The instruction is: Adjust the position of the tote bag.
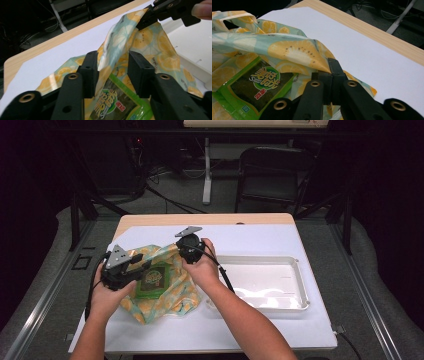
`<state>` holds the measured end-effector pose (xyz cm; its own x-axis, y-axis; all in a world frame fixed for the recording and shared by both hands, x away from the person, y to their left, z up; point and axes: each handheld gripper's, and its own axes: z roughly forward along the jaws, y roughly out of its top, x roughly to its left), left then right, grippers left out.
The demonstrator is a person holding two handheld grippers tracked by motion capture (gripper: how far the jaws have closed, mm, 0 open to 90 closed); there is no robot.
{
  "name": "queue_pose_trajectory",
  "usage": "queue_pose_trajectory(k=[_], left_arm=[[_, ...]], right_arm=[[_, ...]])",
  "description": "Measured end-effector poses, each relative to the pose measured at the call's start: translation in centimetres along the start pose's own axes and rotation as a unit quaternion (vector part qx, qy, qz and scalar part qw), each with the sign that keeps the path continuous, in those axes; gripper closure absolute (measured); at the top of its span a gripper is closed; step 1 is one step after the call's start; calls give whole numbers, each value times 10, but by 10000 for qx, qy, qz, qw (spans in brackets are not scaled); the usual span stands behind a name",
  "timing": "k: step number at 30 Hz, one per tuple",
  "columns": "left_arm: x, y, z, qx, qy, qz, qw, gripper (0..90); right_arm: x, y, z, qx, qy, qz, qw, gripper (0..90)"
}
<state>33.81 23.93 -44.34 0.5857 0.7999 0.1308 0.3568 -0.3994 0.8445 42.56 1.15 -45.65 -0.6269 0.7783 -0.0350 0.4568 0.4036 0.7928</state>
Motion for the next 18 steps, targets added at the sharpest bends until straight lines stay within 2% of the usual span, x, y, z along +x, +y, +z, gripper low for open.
queue_pose_trajectory(k=[3, 7, 12, 18], left_arm=[[3, -5, -7, 2, 61, 42, 10000, 535], [16, -15, -8, 140, 331, -3, 9994, 503], [24, -23, -3, 318, 215, -72, 9992, 481], [23, -27, 5, 501, 245, -55, 9984, 487]], right_arm=[[-1, 0, 0, -28, -1, 17, 10000, 899], [-1, 1, -1, -62, 5, 15, 10000, 898], [-4, 2, -1, -88, -22, 52, 9999, 897], [-5, 2, -1, -102, -41, 84, 9999, 897]])
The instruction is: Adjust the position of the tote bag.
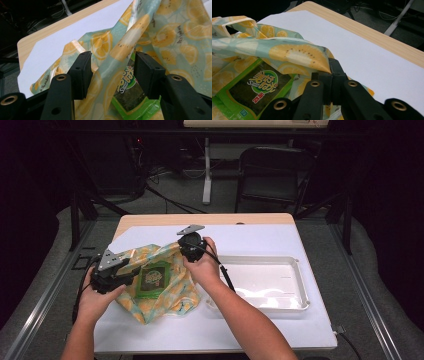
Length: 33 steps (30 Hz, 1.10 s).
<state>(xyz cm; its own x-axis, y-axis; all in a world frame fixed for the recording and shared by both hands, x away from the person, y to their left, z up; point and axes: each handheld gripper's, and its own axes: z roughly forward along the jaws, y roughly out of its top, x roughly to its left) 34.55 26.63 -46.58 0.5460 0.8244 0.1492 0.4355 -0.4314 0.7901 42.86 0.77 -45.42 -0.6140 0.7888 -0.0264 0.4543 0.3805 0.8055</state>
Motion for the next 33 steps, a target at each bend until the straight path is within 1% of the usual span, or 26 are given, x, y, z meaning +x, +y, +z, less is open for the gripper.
queue_pose_trajectory(k=[3, 5, 7, 9, 11, 12, 14, 19, 20, 22, 24, 28, 31, 33], left_arm=[[1, -2, 3, 47, 107, -39, 9999, 505], [2, -3, 4, 112, 100, -142, 9998, 536], [3, -4, 5, 169, 187, -124, 9996, 566], [4, -6, 5, 148, 159, -190, 9996, 593], [4, -7, 6, 198, 184, -221, 9994, 611], [5, -8, 6, 238, 186, -206, 9993, 624], [5, -9, 7, 252, 201, -260, 9991, 649], [6, -9, 12, 338, 267, -234, 9988, 710], [6, -8, 13, 347, 266, -259, 9987, 723], [7, -8, 16, 376, 247, -255, 9987, 751], [7, -7, 21, 386, 218, -303, 9986, 784], [8, -5, 30, 505, 208, -244, 9982, 845], [10, -5, 38, 529, 278, -223, 9980, 869], [12, -5, 41, 494, 302, -325, 9978, 879]], right_arm=[[0, 0, 0, -17, -7, 16, 10000, 897], [-1, 0, -1, -11, -10, 3, 10000, 897], [-1, 1, -2, -12, -13, 5, 10000, 897], [-1, 1, -2, -10, -11, -1, 10000, 897], [-1, 1, -2, -4, -15, -18, 10000, 897], [-1, 1, -2, -18, -11, -18, 10000, 897], [0, 1, -3, -14, 0, -26, 10000, 897], [0, 1, -5, -40, -18, -84, 10000, 897], [0, 1, -5, -43, -16, -89, 9999, 897], [0, 2, -6, -61, -7, -72, 10000, 897], [0, 2, -7, -83, -20, -48, 10000, 898], [-2, 2, -8, -98, -36, -34, 9999, 897], [-2, 2, -8, -115, -52, -40, 9999, 896], [-1, 2, -7, -116, -52, -31, 9999, 895]])
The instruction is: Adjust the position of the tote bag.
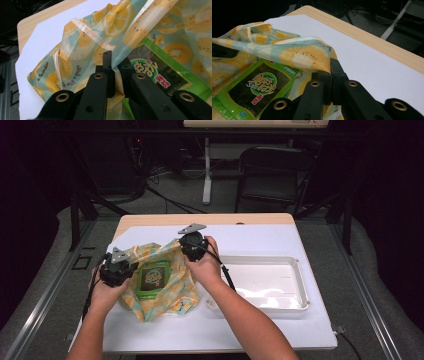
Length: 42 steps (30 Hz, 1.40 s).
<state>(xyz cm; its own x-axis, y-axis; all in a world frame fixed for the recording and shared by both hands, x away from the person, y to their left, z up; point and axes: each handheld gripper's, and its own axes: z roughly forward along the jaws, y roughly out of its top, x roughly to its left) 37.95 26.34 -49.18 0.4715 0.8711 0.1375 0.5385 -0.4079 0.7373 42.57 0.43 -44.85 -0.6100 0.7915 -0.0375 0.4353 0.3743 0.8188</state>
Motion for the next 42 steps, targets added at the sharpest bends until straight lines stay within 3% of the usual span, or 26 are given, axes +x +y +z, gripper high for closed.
queue_pose_trajectory(k=[7, 12, 16, 28, 37, 42], left_arm=[[6, 3, 9, -99, 201, -257, 9994, 892], [14, 2, 17, -85, 400, -449, 9982, 894], [21, 1, 21, -133, 432, -610, 9971, 894], [31, -5, 35, 78, 537, -657, 9964, 894], [33, -6, 51, 229, 483, -720, 9960, 893], [32, -8, 52, 288, 501, -623, 9964, 893]], right_arm=[[4, -2, 5, 0, -103, -145, 9998, 891], [7, -7, 17, 206, -157, -249, 9994, 881], [10, -10, 27, 296, -187, -359, 9987, 876], [10, -19, 59, 618, -300, -433, 9967, 873], [2, -20, 70, 789, -391, -386, 9954, 870], [4, -23, 74, 892, -455, -463, 9939, 870]])
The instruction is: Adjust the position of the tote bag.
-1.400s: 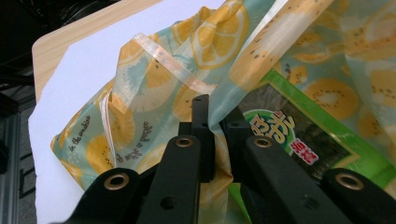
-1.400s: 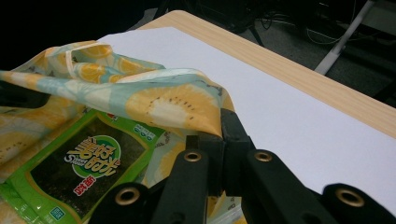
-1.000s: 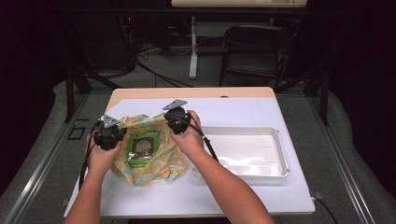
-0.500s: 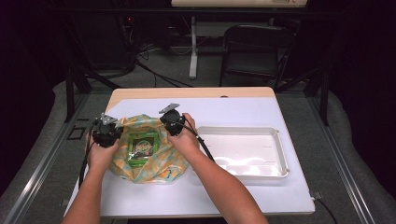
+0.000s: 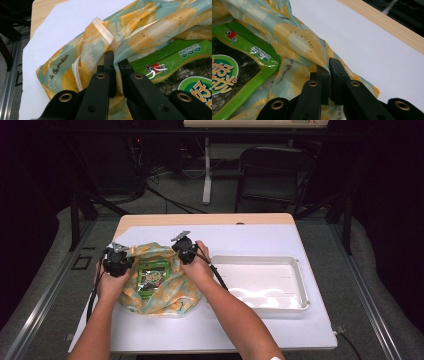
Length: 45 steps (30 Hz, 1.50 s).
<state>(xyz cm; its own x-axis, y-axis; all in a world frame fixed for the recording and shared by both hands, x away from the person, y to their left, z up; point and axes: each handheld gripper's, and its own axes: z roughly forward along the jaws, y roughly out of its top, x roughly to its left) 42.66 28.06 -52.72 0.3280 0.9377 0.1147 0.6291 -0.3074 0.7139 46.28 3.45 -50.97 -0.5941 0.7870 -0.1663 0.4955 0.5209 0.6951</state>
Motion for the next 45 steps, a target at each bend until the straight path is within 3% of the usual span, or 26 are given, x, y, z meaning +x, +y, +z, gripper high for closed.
queue_pose_trajectory(k=[8, 15, 32, 36, 39, 45], left_arm=[[-2, -1, 1, -11, 8, 0, 10000, 892], [-5, -2, 7, 67, 87, 140, 9998, 891], [-4, -8, 19, 346, 88, 201, 9992, 875], [-2, -9, 11, 215, -25, 179, 9996, 748], [0, -8, -3, 192, -264, 116, 9994, 641], [-5, -6, -29, -209, -267, 264, 9991, 593]], right_arm=[[-2, -1, 1, 63, -67, 7, 10000, 868], [-4, -3, 8, 145, -50, 136, 9998, 879], [0, -9, 21, 590, -30, -42, 9982, 888], [1, -11, 22, 578, -43, -8, 9983, 882], [2, -10, 20, 575, -35, -44, 9983, 879], [2, -10, 19, 559, -31, -26, 9984, 876]])
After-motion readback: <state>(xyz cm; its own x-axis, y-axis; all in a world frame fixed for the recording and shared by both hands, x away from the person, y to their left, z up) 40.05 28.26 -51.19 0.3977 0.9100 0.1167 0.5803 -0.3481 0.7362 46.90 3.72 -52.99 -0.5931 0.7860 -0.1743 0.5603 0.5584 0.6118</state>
